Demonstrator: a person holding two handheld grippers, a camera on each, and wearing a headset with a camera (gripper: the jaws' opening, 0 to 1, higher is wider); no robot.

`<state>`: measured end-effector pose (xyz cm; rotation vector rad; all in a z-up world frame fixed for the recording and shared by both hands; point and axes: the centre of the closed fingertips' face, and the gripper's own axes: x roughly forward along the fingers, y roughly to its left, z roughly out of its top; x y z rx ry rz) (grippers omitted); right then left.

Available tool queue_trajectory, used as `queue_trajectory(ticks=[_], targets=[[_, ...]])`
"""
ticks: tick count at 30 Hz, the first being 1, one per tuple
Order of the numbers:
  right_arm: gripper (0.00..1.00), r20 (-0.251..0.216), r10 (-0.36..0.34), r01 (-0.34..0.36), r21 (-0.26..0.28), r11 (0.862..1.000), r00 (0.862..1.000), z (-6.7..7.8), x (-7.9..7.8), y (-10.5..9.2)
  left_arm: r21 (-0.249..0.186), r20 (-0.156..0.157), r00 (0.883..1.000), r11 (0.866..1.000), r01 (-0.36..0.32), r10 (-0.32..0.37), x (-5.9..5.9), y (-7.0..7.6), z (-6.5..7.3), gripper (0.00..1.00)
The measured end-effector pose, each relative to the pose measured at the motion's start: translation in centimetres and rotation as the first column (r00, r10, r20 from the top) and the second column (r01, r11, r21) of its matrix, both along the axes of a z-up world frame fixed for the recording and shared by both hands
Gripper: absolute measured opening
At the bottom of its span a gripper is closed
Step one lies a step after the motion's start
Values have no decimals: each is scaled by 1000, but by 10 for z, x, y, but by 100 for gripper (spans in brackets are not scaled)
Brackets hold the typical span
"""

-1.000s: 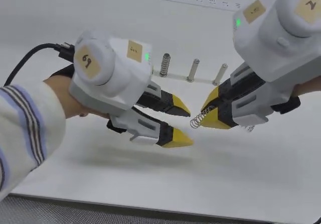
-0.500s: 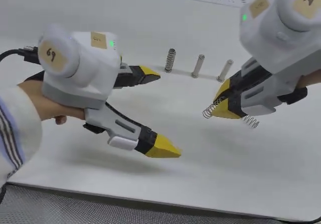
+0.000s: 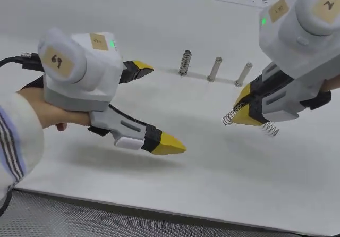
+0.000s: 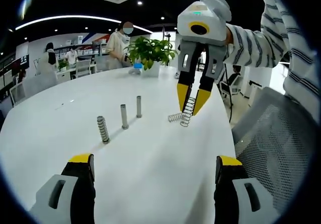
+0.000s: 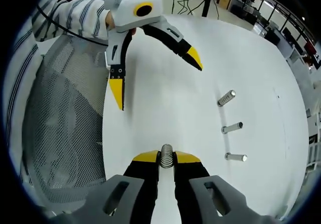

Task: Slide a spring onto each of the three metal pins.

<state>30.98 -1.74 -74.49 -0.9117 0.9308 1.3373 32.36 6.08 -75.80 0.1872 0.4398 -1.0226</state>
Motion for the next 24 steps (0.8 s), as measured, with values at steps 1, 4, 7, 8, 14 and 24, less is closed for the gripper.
queue_trajectory(ticks=[1,4,7,8,14,24], targets=[[8,0,-1,1,0,1000,1000,1,1,0,-3,4,1000,1000,-4,4,1,0,1,98],[8,6,2,-2,-2,1000,1000,2,3,-2,-8,18,999,1000,-27,27,6,0,3,98],[8,6,3,-3,-3,1000,1000,5,4,-3,-10,21,999,1000,-27,28,8,0,5,98],[8,6,3,-3,-3,1000,1000,8,5,-4,-11,27,999,1000,-29,29,9,0,6,98],[8,-2,-25,25,-1,1000,1000,19,21,-6,-38,16,999,998,-44,45,13,-1,10,98],[8,46,-15,17,-33,999,999,37,57,-3,-1,-23,999,1000,-24,24,11,-2,-2,98]])
